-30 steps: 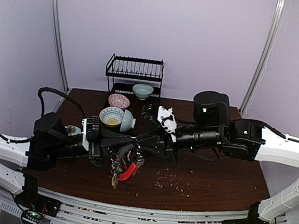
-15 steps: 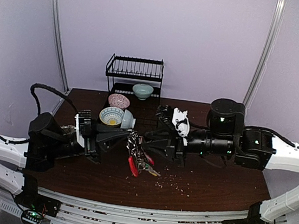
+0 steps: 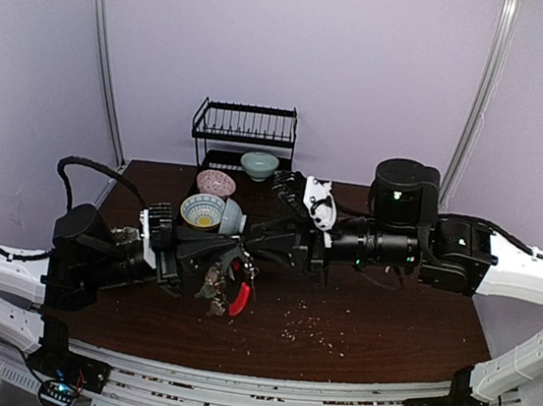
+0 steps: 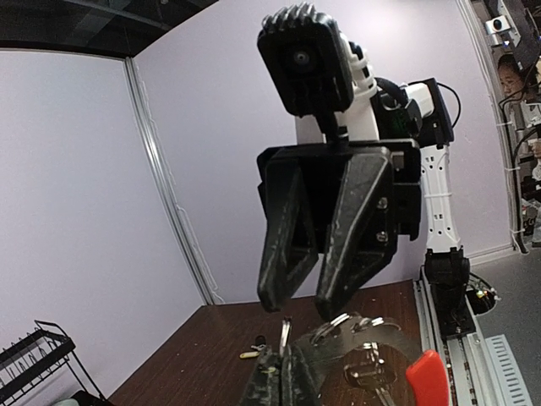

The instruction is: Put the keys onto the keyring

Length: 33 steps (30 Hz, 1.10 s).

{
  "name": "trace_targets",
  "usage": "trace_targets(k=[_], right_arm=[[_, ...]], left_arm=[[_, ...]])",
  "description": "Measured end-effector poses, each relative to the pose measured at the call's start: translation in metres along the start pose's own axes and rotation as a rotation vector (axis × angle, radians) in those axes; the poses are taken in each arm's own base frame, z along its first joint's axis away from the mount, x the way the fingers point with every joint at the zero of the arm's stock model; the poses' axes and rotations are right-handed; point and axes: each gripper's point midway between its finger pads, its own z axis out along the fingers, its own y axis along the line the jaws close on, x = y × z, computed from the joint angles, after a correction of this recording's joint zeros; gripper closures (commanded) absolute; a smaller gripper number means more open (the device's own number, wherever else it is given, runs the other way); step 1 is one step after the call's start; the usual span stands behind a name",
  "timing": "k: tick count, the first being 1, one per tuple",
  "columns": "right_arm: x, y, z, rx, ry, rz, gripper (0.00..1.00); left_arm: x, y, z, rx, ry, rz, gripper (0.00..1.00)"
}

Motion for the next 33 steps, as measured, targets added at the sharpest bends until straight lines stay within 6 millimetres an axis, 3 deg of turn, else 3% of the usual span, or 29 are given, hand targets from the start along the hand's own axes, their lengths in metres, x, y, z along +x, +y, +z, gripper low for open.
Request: trace_targets(k=[12,15,23,24,28,33], right_arm=[[0.014,0.006,0.013,-0.041,0.031,0.010,0.90],[0.014,0.006,0.015,-0.043,0.032,0.010,1.00],[0.013,0.004,0.016,-0.039,0.033,0.007,1.00],[0.014,0.004,0.016,-0.039,0.035,0.006,1.00],[0.020,0.002,0.013,-0.024,0.085,-0.019,1.00],[0.021,-0.008,0.004,0.053,0.234,-0.101,1.00]], left_arm=[[0.003,-0.001,0.000,0.004,0.014,0.005,1.00],[0.003,-0.002,0.000,0.008,0.013,0.005,1.00],[0.003,-0.002,0.000,0.010,0.014,0.004,1.00],[0.004,-0.002,0.000,0.010,0.015,0.004,0.99],[0.010,-0.003,0.000,0.010,0.050,-0.007,0.68],[0.019,0.004,-0.001,-0.015,0.159,-0.024,0.68]])
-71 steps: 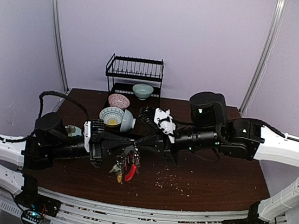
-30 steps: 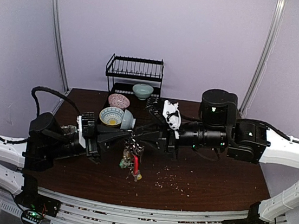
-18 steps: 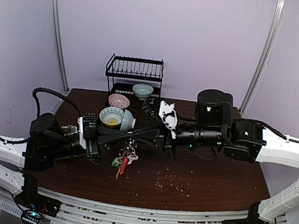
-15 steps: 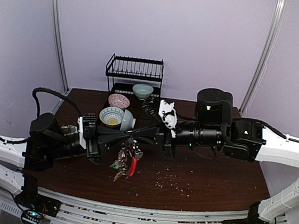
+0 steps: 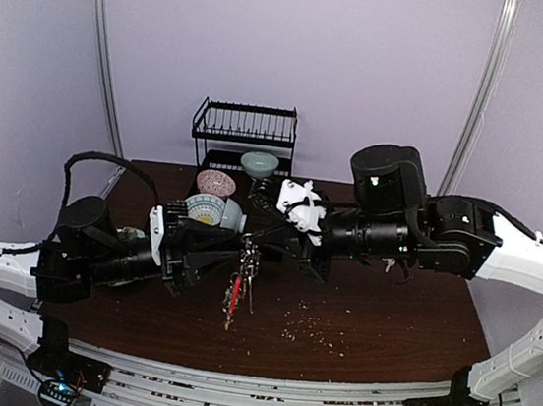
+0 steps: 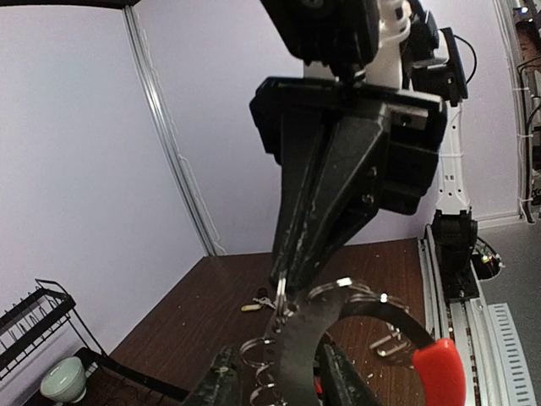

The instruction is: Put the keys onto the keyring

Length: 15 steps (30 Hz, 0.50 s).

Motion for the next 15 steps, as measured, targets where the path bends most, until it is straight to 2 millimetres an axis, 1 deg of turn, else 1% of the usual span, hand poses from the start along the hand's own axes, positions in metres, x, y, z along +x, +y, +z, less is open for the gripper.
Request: trace_targets(k=[1,3,6,10,15], right_arm=[[-0.001,-0.005,-0.001,0.033,0.030,-0.020,1.00],[-0.002,-0.008,-0.003,0.066,0.080,-0.061,1.00],[0.002,-0.007,-0.001,0.095,0.147,-0.108,1.00],[0.017,-0.003,0.005,0.106,0.227,-0.150,1.00],[0.023,-0.002,0.010,0.111,0.259,-0.168,1.00]], left_arm=[[0.000,0.002,0.001,-0.008,0.020,0.000,0.69],[0.000,0.006,0.002,-0.020,0.053,0.001,0.70],[0.000,0.007,0.003,-0.016,0.083,0.010,0.70],[0.006,0.003,0.005,0.008,0.106,0.020,0.74],[0.014,-0.005,0.011,0.049,0.127,0.021,0.76]])
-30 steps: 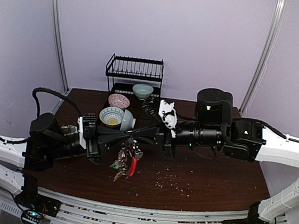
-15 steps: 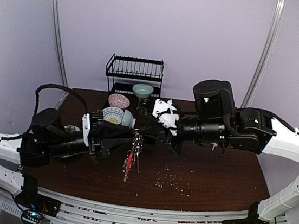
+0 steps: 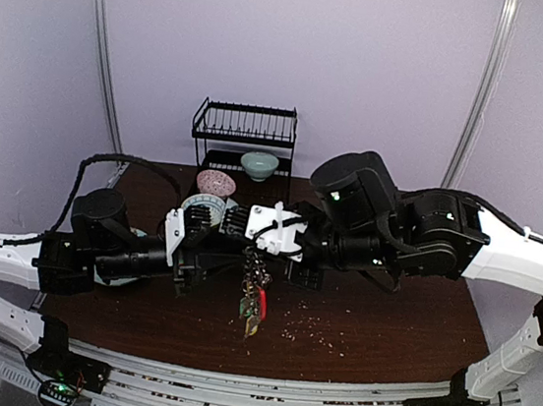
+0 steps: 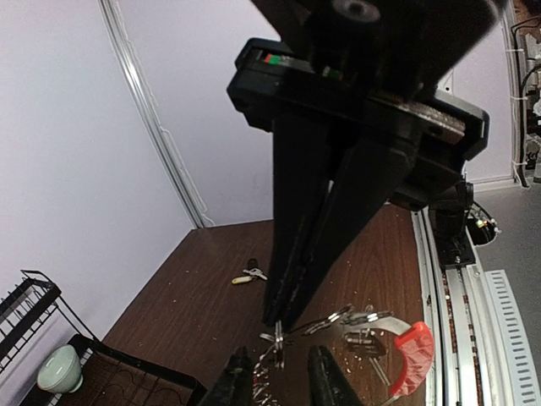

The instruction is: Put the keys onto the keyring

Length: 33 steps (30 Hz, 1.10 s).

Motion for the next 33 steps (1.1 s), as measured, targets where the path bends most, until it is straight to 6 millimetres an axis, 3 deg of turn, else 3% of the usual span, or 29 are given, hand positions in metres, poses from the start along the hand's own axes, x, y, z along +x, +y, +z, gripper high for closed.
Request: trace_targets(k=[4,8,11,13,16,20,24,33], right_arm=[[-0.001,0.003,0.000,-0.006,-0.003,-0.006,1.00],[-0.004,0.007,-0.001,-0.018,-0.011,-0.015,1.00],[-0.004,0.008,-0.001,-0.023,-0.014,-0.020,1.00],[-0.005,0.008,-0.001,-0.026,-0.017,-0.022,1.00],[-0.007,0.007,-0.001,-0.021,-0.026,-0.008,0.86],[-0.009,0.005,-0.004,-0.018,-0.106,0.067,0.80],[0.000,0.014,-0.007,-0.071,-0.197,0.161,0.79],[0.002,0.028,0.010,-0.122,-0.301,0.293,0.72]], left_arm=[[0.006,-0.003,0.004,0.011,0.015,0.001,0.87],[0.008,0.000,0.004,-0.003,0.023,0.002,0.89],[0.008,0.001,0.004,-0.011,0.025,0.002,1.00],[0.008,0.001,0.004,-0.012,0.025,0.001,1.00],[0.007,0.002,0.004,-0.014,0.022,0.001,1.00],[0.008,0.002,-0.002,-0.032,-0.005,-0.003,1.00],[0.011,-0.001,-0.008,-0.031,-0.031,-0.002,1.00],[-0.008,-0.007,-0.010,0.009,-0.114,0.007,1.00]])
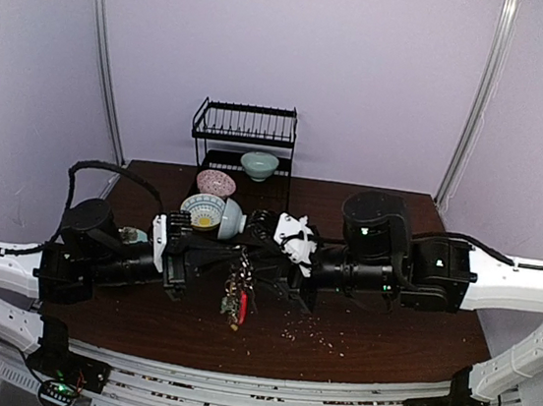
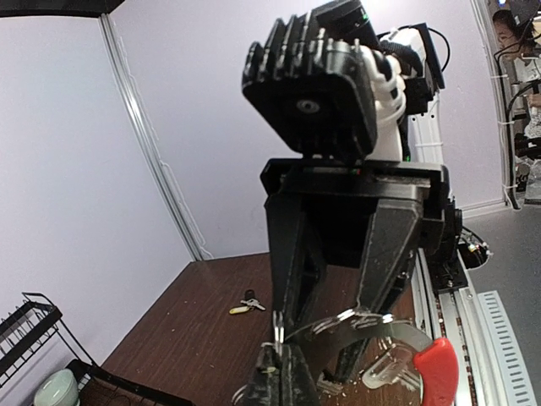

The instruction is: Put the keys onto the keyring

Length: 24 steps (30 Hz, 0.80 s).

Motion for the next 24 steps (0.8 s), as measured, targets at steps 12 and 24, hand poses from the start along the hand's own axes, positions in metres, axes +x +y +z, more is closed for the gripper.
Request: trace_targets(k=[12,24], right_arm=[[-0.007,-0.004,0.010,-0.016,-0.120,0.099,1.00],[-0.004,-0.017,0.024,0.038,-0.161,0.145,1.00]], left_arm=[[-0.004,0.007,0.000,-0.039,-0.088,-0.061,1.00],[0.006,0.034,-0.004,-0.235,-0.083,-0.147,1.00]])
